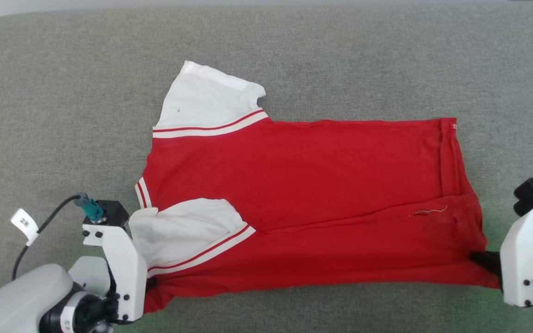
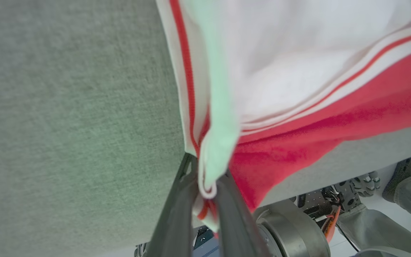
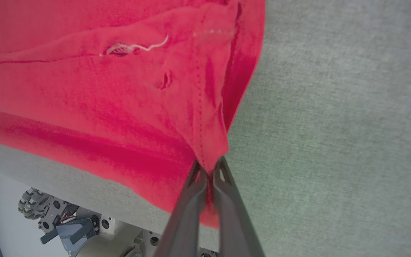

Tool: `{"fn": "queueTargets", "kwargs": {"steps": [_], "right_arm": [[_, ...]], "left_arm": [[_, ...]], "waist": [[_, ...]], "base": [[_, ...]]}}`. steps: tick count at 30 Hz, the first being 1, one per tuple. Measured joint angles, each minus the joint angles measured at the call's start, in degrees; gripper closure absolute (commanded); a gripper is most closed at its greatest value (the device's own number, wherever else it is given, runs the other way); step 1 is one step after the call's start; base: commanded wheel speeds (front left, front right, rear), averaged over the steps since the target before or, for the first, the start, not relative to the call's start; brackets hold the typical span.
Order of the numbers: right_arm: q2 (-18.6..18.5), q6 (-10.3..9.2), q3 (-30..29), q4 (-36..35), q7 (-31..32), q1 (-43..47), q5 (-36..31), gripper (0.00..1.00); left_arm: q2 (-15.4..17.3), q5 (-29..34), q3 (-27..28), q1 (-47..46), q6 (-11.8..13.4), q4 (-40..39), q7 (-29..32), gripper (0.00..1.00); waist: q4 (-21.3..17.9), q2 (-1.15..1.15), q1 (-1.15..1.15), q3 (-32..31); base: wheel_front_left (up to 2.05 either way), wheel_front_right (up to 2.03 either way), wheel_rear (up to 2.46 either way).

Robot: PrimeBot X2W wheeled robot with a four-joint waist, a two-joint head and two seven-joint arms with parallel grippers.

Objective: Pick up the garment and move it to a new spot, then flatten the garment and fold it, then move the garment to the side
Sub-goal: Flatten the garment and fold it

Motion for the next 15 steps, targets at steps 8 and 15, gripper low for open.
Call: {"fn": "queueTargets", "kwargs": {"steps": [8, 15], "right_arm": [[2.82, -0.01, 1.98, 5.52, -5.68, -0.01, -2.41, 0.23], [2.77, -0.01, 1.88, 3.66, -11.54, -0.57, -2.87, 0.00]], "left_arm": [[-2.49, -0.12, -0.30, 0.44, -0.32, 2.74, -0.26, 0.00], [1.62, 1.30, 0.46, -3.70, 0.44, -1.72, 2.21, 0.00]], "waist": [[-0.47, 0.00, 0.00, -0.02], [-1.57, 0.00, 0.00, -0.57]], "base": [[0.00, 0.00, 0.00], [0.00, 0.00, 0.00]]}}
